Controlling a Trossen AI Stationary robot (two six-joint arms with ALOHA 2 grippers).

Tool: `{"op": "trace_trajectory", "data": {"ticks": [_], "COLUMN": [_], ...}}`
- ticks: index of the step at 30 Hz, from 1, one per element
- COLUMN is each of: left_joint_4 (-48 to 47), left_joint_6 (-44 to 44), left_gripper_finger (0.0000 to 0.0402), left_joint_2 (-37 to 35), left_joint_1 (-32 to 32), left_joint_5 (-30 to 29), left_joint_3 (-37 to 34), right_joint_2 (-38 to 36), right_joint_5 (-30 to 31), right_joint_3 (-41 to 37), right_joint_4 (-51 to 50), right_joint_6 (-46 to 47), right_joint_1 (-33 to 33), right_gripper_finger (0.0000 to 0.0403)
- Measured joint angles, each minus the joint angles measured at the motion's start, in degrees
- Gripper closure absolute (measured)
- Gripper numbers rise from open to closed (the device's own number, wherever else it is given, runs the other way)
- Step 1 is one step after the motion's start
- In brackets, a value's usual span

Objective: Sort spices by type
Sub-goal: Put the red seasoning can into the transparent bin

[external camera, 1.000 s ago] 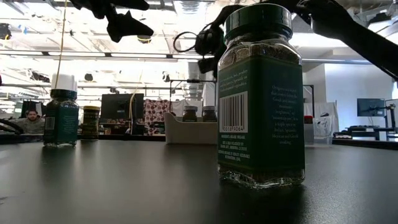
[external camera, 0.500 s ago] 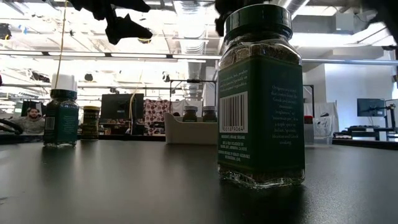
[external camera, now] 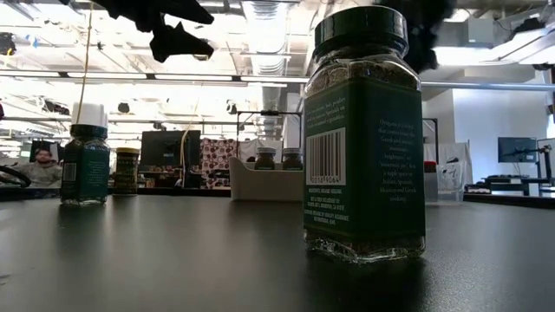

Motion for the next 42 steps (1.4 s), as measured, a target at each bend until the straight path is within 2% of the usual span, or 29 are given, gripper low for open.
{"op": "trace_trajectory", "data": {"ticks": [5, 9, 14, 19, 28, 35, 38, 42], "left_joint_4": [0.21, 0.08, -0.18, -1.56, -14.24, -23.72, -30.18, -36.42], "left_joint_6": [1.34, 0.86, -0.64, -4.58, -7.76, -12.34, -13.29, -14.39], "left_gripper_finger": [0.0075, 0.0052, 0.0050, 0.0050, 0.0050, 0.0049, 0.0049, 0.0049], "left_joint_2": [0.00, 0.00, 0.00, 0.13, 7.71, 15.87, 19.52, 25.19], "left_joint_1": [0.11, 0.11, 0.03, -0.81, -11.27, -16.50, -18.53, -22.04], "left_joint_5": [-2.70, -3.28, -3.08, -2.56, -13.27, -12.68, -10.29, -10.18], "left_joint_3": [0.00, 0.00, 0.00, 0.83, 11.65, 21.70, 26.19, 31.68], "right_joint_2": [-7.13, -8.54, -7.14, -7.03, -7.82, -9.39, -9.92, -9.96], "right_joint_5": [8.28, 8.48, 8.46, 8.55, 8.53, 8.80, 11.81, 15.72], "right_joint_3": [-10.04, -13.77, -13.96, -13.94, -13.96, -13.96, -13.96, -13.96], "right_joint_4": [9.30, 10.74, 13.19, 14.34, 13.82, 11.04, 9.59, 9.62], "right_joint_6": [4.56, 5.90, 9.76, 1.38, -2.74, -2.95, -2.85, -2.95], "right_joint_1": [6.29, 8.73, 10.40, 12.03, 16.33, 23.83, 27.65, 31.61], "right_gripper_finger": [0.0132, 0.0132, 0.0132, 0.0132, 0.0132, 0.0132, 0.0132, 0.0132]}}
